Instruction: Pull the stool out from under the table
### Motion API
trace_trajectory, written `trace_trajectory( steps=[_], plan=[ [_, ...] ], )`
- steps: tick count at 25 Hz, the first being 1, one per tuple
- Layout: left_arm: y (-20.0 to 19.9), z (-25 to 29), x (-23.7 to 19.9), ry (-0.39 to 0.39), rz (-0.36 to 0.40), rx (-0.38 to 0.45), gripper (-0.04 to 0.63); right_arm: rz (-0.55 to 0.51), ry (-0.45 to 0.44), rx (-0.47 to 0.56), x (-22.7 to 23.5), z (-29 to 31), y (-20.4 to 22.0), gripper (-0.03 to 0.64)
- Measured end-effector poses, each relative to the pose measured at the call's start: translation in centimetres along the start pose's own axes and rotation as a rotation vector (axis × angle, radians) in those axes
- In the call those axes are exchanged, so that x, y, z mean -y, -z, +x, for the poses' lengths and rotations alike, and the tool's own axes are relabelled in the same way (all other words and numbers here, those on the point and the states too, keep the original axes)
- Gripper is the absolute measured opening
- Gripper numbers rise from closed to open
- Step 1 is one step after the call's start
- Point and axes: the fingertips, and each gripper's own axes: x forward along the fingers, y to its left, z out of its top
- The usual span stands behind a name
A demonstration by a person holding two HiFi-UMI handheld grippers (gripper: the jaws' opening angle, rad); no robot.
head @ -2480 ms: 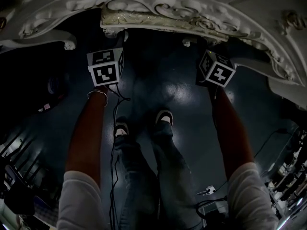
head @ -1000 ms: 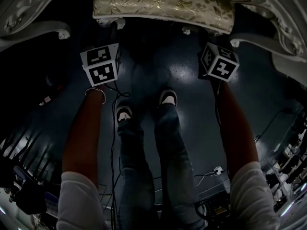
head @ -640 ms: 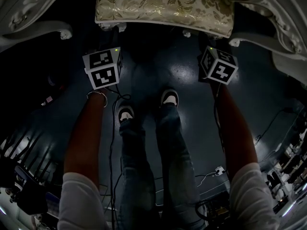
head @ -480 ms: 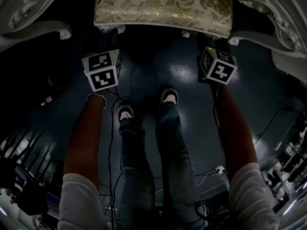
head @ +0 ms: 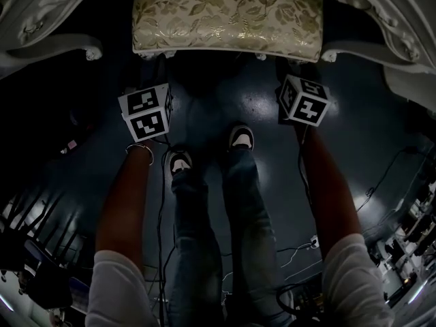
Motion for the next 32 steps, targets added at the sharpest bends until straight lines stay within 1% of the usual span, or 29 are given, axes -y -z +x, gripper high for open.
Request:
trace_trajectory(
  steps=[3,5,15,24,32],
  plan=[
    [1.6,-1.8,1.0,0.003,0.000,0.002,0.201,0.001,0.004,0.003,0.2,-1.8,1.9,0.239],
    [2.1,-2.4,1.2,0.003,-0.002,-0.003,0.201,-0.008,0.003,0.004,0.2,-2.3,2.3,0.239],
    [2.4,-2.9,1.5,-0.003,-0.025,-0.022,0.201,-0.039,-0.018,-0.018,0.4,-2.1,1.9,0.239],
    [2.2,-3.1,1.5,-0.004,-0.024,-0.053,0.201,-0.031,-0.022,-0.038,0.3,-2.3,2.0,0.241],
    [2.5,-3.2,1.6,-0.012,-0.045,-0.066,0.201,-0.038,-0.035,-0.055,0.4,-2.0,1.8,0.241]
  ],
)
